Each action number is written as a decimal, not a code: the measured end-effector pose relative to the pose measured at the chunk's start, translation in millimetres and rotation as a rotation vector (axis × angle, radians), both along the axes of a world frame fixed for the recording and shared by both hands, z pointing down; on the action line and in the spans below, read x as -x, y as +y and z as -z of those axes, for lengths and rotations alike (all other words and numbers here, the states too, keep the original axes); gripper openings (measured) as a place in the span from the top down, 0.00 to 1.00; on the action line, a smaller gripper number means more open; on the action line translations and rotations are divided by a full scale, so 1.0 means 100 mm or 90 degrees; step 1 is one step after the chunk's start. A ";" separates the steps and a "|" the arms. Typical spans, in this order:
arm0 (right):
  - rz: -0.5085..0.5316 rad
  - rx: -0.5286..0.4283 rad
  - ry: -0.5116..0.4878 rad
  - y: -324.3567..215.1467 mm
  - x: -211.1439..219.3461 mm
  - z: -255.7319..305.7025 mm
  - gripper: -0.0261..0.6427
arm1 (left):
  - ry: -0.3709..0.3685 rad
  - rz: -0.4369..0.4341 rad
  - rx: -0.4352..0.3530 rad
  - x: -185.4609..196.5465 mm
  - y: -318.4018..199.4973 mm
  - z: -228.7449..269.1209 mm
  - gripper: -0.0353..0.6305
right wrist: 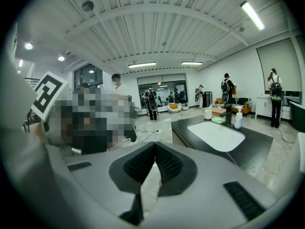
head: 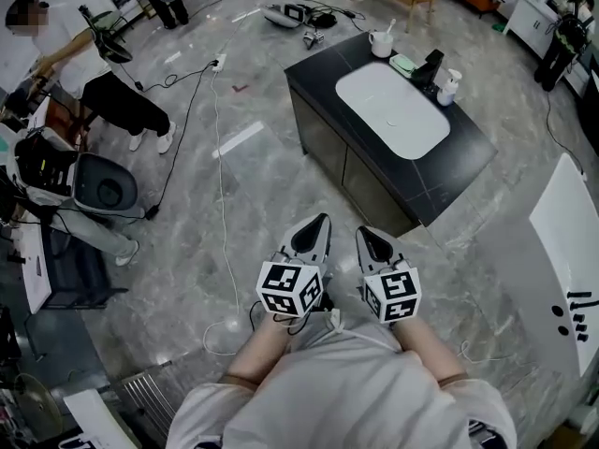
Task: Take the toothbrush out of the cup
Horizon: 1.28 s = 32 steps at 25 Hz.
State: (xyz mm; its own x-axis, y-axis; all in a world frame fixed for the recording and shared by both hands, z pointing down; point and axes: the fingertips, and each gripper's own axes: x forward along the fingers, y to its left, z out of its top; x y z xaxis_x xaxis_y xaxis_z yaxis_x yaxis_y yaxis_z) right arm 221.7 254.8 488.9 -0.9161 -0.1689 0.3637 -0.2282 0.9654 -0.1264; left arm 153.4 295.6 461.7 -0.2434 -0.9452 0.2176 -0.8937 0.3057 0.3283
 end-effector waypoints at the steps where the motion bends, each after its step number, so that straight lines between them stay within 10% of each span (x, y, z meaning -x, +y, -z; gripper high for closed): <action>1: -0.003 -0.001 0.004 -0.02 0.14 -0.01 0.92 | 0.005 -0.003 0.000 0.15 -0.02 -0.01 0.92; 14: -0.006 -0.006 0.010 0.07 1.83 -0.02 0.92 | 0.006 0.015 0.017 1.89 0.23 -0.08 0.92; 32: -0.002 0.019 0.019 -0.61 2.72 -0.23 0.92 | 0.019 0.016 0.051 2.68 -0.37 -0.34 0.92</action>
